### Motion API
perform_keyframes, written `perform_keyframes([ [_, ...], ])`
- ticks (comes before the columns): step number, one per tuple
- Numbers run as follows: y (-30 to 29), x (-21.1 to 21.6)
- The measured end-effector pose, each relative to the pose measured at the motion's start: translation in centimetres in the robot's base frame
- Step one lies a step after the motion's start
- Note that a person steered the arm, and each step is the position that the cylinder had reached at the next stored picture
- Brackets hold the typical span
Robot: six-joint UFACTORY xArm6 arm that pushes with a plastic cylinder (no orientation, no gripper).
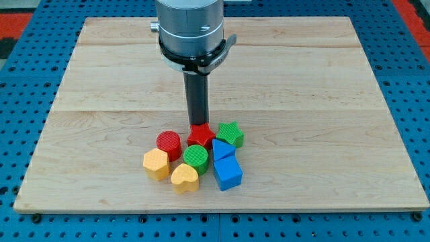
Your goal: Move your arm towards the blue cube
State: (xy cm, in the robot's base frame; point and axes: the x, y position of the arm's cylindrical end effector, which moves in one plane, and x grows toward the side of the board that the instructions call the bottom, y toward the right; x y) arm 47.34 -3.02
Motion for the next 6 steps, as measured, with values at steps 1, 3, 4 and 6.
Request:
perform_keyframes([
  [1,0.0,0.0],
  [3,1.7,-1.8],
  [4,7.5,-5.0],
  [6,14.2,3.6],
])
